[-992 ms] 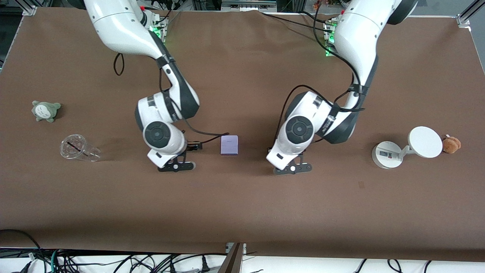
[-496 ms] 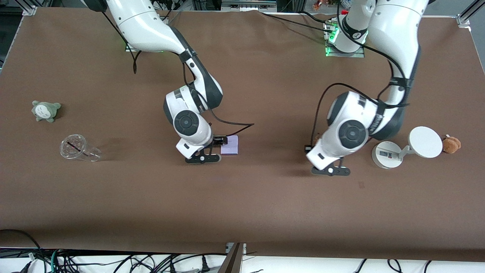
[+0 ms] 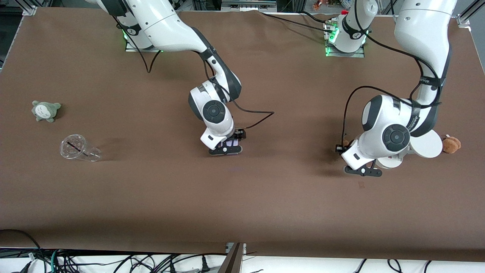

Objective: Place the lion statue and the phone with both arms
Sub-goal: 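Grasp the lion with the left gripper while the right gripper grasps the box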

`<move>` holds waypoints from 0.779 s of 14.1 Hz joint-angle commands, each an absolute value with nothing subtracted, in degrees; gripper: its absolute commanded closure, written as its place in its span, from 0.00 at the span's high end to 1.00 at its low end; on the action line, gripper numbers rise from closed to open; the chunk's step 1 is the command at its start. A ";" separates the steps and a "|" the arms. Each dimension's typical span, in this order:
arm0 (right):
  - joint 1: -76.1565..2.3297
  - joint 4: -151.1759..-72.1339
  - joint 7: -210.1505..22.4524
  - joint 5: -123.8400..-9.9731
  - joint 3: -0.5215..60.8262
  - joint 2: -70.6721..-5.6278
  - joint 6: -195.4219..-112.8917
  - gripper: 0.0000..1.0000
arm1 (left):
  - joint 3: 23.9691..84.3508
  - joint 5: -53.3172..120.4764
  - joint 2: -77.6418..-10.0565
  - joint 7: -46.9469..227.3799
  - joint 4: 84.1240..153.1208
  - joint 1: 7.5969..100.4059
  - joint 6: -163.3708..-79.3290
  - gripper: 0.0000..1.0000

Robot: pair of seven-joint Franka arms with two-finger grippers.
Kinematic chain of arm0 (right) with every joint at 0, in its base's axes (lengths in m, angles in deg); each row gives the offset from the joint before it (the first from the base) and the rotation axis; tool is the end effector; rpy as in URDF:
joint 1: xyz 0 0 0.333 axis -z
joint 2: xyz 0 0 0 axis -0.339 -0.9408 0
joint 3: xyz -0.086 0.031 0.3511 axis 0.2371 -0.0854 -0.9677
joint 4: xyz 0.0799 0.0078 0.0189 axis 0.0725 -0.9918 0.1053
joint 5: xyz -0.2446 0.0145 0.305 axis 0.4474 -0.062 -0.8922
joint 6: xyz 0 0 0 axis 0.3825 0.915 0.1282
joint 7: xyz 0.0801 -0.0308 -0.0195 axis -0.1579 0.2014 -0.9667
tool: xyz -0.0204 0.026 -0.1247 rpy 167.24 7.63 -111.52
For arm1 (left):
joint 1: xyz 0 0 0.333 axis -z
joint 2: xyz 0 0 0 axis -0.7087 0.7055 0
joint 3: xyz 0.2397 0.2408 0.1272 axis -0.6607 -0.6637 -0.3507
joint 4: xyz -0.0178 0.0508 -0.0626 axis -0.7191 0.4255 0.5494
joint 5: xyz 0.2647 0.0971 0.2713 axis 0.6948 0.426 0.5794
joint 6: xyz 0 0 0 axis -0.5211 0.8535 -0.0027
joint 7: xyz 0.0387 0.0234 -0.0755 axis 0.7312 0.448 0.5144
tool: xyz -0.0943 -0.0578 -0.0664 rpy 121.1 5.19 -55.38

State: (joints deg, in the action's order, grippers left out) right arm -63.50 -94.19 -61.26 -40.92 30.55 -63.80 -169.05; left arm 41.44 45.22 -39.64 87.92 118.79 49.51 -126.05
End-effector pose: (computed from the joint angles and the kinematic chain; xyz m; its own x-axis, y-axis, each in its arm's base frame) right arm 0.5862 0.4856 0.1949 0.9952 0.0920 -0.0328 0.0899 -0.9941 -0.0602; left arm 0.6607 -0.1058 0.2881 0.9839 -0.1165 -0.1357 -0.1173 -0.9931 0.0023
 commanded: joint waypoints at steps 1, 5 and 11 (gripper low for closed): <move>-63.85 -94.02 -60.78 -41.31 31.21 -63.82 -169.67 1.00 | 42.43 45.65 -41.00 81.93 123.50 46.01 -131.00 0.00; -63.94 -94.02 -60.78 -40.96 31.21 -64.43 -169.76 1.00 | 42.34 45.56 -38.54 79.99 123.50 44.52 -133.47 0.00; -63.94 -94.02 -60.69 -41.75 31.21 -65.31 -170.99 1.00 | 43.31 42.13 -35.90 75.33 122.97 41.52 -136.11 0.00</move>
State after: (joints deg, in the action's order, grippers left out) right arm -63.49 -94.18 -61.26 -40.91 30.84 -64.97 -170.22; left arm 42.26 43.34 -36.04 77.51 123.07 42.78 -135.36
